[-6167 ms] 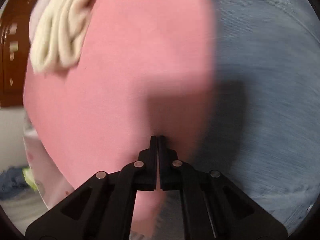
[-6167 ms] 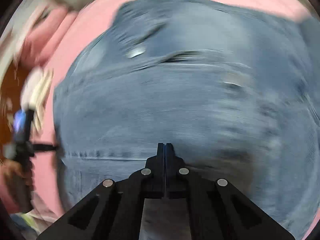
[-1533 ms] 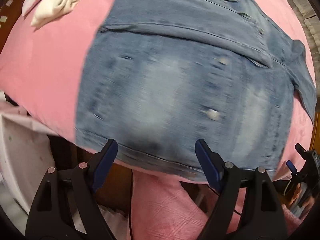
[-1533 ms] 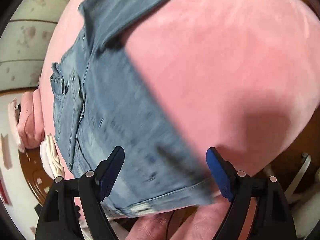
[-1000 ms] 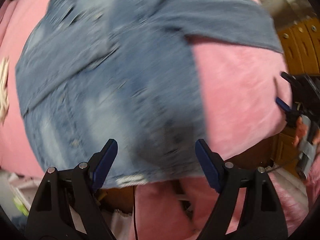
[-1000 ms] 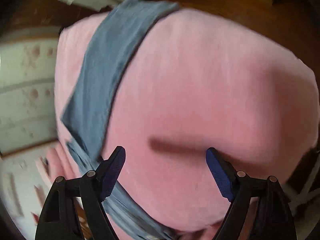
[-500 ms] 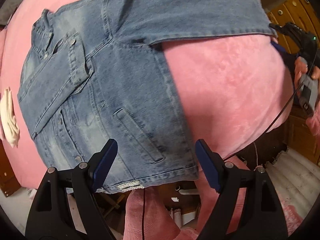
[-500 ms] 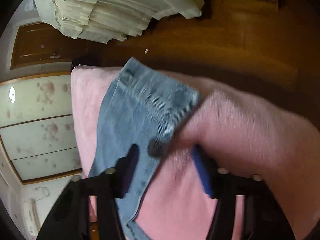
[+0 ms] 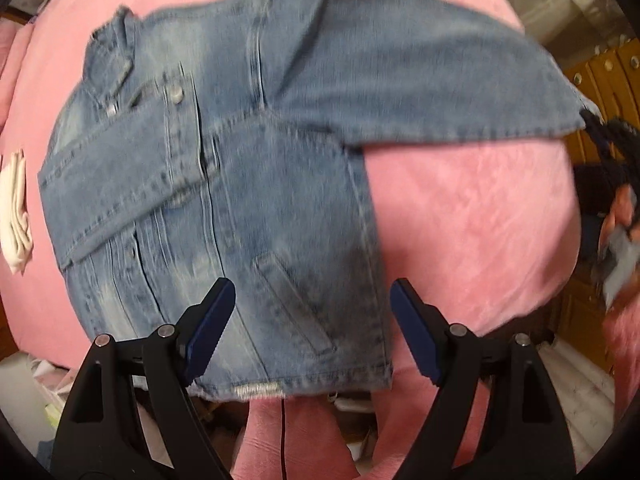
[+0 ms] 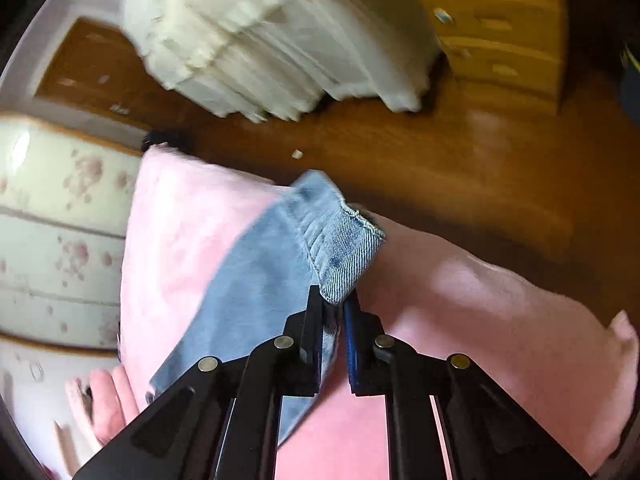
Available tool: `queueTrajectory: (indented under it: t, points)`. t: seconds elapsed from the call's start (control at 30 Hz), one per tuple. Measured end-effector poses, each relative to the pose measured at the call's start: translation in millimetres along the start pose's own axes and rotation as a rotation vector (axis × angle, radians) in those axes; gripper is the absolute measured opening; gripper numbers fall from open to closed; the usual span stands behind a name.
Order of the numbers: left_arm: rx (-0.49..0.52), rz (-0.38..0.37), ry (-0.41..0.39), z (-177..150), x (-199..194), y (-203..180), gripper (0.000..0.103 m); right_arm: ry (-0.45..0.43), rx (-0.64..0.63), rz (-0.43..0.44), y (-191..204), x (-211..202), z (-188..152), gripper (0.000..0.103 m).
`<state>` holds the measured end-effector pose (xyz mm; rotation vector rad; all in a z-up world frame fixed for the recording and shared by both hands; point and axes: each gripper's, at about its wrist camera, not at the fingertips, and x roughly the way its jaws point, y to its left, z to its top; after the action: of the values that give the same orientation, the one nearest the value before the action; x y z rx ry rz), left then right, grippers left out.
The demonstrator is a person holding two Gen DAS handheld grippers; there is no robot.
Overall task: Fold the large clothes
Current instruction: 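Lay the held sleeve across the jacket body and open the right gripper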
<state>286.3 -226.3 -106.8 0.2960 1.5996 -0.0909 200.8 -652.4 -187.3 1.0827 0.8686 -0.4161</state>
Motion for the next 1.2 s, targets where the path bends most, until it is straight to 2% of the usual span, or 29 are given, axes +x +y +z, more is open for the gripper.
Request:
queueTrajectory:
  t: [0.17,0.37,0.53,0.67,0.8,0.9,1.03,1.13,1.2]
  points:
    - [-0.056,0.067,-0.164,13.0,-27.4,14.2,0.078,-0.045,-0.147,0.048,77.9,-32.9,-29.7,0.008]
    - [-0.129,0.014,-0.328,18.0,-53.1,54.7,0.078,-0.029,-0.333,0.106,181.1,-43.2,-93.2,0.008]
    - [-0.169,-0.050,-0.398,-7.1,-65.2,125.9,0.078,0.006,-0.410,0.169,268.7,-34.2,-153.8,0.007]
    - [-0.208,-0.060,-0.444,-38.3,-67.6,197.0,0.078,0.022,-0.494,0.202,335.0,-14.4,-204.0,0.006]
    - [-0.238,-0.030,-0.462,-67.5,-63.1,259.8,0.078,0.062,-0.622,0.186,383.5,0.5,-282.4,0.006]
    - [-0.288,-0.002,-0.462,-92.1,-54.9,309.8,0.078,0.131,-0.760,0.146,424.8,34.6,-341.5,0.004]
    - [-0.381,0.002,-0.405,-120.9,-34.6,368.2,0.078,0.228,-1.088,0.085,465.3,70.7,-446.8,0.002]
    - [-0.440,0.002,-0.367,-138.0,-21.0,395.1,0.078,0.318,-1.271,0.052,473.7,90.3,-516.3,0.003]
    - [-0.462,-0.009,-0.351,-147.3,-15.1,404.1,0.078,0.361,-1.299,0.032,462.5,98.5,-540.2,0.003]
